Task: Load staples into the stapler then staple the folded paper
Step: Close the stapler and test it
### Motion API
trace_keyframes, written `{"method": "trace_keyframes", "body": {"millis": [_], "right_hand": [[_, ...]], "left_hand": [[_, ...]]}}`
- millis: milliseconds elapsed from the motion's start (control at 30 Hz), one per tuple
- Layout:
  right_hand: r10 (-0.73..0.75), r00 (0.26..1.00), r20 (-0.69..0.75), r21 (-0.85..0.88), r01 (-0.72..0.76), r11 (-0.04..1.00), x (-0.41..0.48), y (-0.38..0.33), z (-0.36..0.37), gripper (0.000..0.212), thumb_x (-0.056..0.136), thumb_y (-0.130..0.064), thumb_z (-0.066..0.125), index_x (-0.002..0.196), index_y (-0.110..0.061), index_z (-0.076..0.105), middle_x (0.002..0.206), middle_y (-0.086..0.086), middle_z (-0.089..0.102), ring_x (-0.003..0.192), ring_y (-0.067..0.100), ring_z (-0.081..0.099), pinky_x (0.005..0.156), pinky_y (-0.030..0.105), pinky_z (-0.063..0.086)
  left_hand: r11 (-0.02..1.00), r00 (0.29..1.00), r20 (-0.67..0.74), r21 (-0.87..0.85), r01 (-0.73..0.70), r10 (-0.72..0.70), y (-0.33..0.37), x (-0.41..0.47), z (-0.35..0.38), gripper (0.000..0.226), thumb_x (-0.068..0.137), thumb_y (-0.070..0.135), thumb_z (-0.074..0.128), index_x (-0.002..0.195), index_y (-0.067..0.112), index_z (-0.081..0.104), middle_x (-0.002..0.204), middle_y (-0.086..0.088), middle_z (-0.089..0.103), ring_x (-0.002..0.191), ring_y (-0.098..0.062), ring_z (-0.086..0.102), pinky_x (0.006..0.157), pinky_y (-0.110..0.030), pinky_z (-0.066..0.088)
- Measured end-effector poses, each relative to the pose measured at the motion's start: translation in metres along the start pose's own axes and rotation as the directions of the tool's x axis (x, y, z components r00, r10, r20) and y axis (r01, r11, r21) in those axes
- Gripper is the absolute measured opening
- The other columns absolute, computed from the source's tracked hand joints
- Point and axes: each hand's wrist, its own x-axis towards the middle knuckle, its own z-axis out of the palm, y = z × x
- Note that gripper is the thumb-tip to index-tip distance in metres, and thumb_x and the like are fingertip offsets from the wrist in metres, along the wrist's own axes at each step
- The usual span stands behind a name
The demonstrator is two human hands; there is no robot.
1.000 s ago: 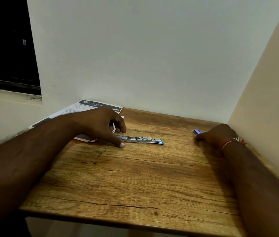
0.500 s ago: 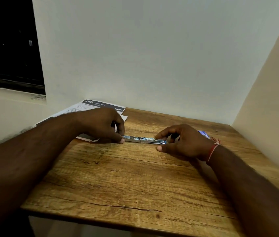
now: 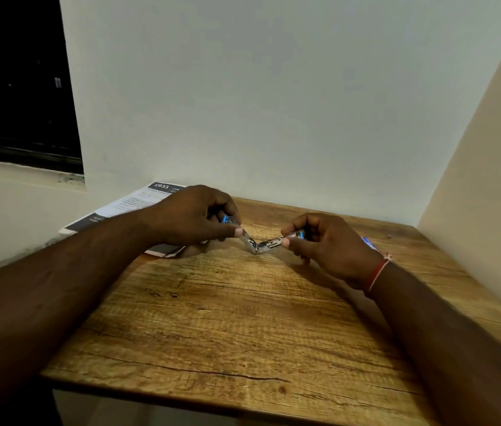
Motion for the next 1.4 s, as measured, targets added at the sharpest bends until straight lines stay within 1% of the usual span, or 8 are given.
{"method": "trace_keyframes", "body": {"millis": [167, 267, 367, 433, 700, 800, 1033, 1400], "right_hand": [[-0.022, 0.998, -0.052, 0.286, 0.036, 0.957, -0.002, -0.009, 0.007, 0.022, 0.089, -0.008, 0.088, 0.111, -0.005, 0.082, 0.095, 0.012, 0.083, 0.079, 0.02, 0.075, 0.074, 0.032, 0.065], [-0.062, 0.996, -0.063, 0.259, 0.077, 0.963, -0.005, -0.016, 0.012, 0.023, 0.091, -0.012, 0.086, 0.114, -0.01, 0.084, 0.103, 0.01, 0.086, 0.089, 0.027, 0.081, 0.083, 0.035, 0.067], [-0.102, 0.993, -0.064, 0.225, 0.114, 0.968, -0.007, -0.02, 0.015, 0.025, 0.092, -0.015, 0.086, 0.116, -0.014, 0.085, 0.104, 0.007, 0.087, 0.096, 0.032, 0.083, 0.091, 0.044, 0.068], [-0.122, 0.989, -0.087, 0.186, 0.136, 0.973, -0.009, -0.023, 0.015, 0.026, 0.09, -0.016, 0.087, 0.116, -0.015, 0.085, 0.102, 0.005, 0.087, 0.093, 0.03, 0.083, 0.091, 0.046, 0.068], [-0.182, 0.98, -0.08, -0.02, 0.181, 0.983, -0.012, -0.033, 0.02, 0.024, 0.093, -0.019, 0.086, 0.117, -0.023, 0.086, 0.096, -0.002, 0.087, 0.081, 0.018, 0.083, 0.086, 0.044, 0.069], [-0.194, 0.975, -0.104, -0.019, 0.193, 0.981, -0.014, -0.036, 0.019, 0.024, 0.092, -0.018, 0.087, 0.116, -0.023, 0.087, 0.094, -0.003, 0.087, 0.079, 0.017, 0.084, 0.085, 0.043, 0.069], [-0.268, 0.96, -0.081, -0.158, 0.253, 0.955, -0.018, -0.041, 0.021, 0.021, 0.094, -0.016, 0.085, 0.114, -0.022, 0.087, 0.092, -0.005, 0.086, 0.076, 0.01, 0.08, 0.074, 0.016, 0.062], [-0.249, 0.967, -0.05, -0.133, 0.241, 0.961, -0.015, -0.037, 0.017, 0.014, 0.1, -0.025, 0.079, 0.113, -0.027, 0.084, 0.1, -0.011, 0.084, 0.096, 0.002, 0.077, 0.083, 0.012, 0.055]], "left_hand": [[0.99, 0.996, -0.085, -0.132, -0.045, 0.033, 0.01, -0.004, 0.021, 0.022, 0.09, 0.036, 0.094, 0.101, 0.02, 0.084, 0.085, 0.0, 0.084, 0.077, -0.012, 0.083, 0.067, -0.017, 0.059], [0.986, 0.99, -0.132, -0.154, -0.071, 0.051, 0.016, -0.004, 0.032, 0.026, 0.088, 0.036, 0.096, 0.1, 0.018, 0.083, 0.085, -0.003, 0.083, 0.078, -0.019, 0.083, 0.074, -0.031, 0.063], [0.989, 0.977, -0.187, -0.086, -0.116, 0.098, 0.018, -0.004, 0.037, 0.025, 0.085, 0.037, 0.099, 0.099, 0.022, 0.085, 0.084, 0.0, 0.083, 0.079, -0.023, 0.078, 0.069, -0.026, 0.058], [0.989, 0.972, -0.205, -0.06, -0.134, 0.119, 0.019, -0.005, 0.036, 0.025, 0.084, 0.037, 0.1, 0.101, 0.024, 0.086, 0.084, 0.004, 0.083, 0.078, -0.019, 0.079, 0.07, -0.023, 0.059], [0.983, 0.966, -0.184, -0.004, -0.184, 0.18, 0.028, -0.011, 0.039, 0.021, 0.086, 0.034, 0.097, 0.104, 0.025, 0.09, 0.082, 0.008, 0.087, 0.078, -0.013, 0.085, 0.08, -0.051, 0.069], [0.982, 0.961, -0.202, 0.049, -0.184, 0.19, 0.032, -0.012, 0.039, 0.021, 0.086, 0.036, 0.098, 0.102, 0.027, 0.089, 0.078, 0.009, 0.085, 0.074, -0.01, 0.083, 0.077, -0.048, 0.068], [0.975, 0.958, -0.194, 0.113, -0.193, 0.212, 0.03, -0.013, 0.039, 0.015, 0.088, 0.029, 0.098, 0.1, 0.029, 0.089, 0.076, 0.011, 0.081, 0.07, -0.005, 0.076, 0.068, -0.038, 0.063], [0.981, 0.957, -0.218, 0.042, -0.187, 0.192, 0.037, -0.014, 0.042, 0.022, 0.087, 0.031, 0.099, 0.105, 0.024, 0.088, 0.08, 0.012, 0.085, 0.076, -0.002, 0.082, 0.07, -0.023, 0.064]]}}
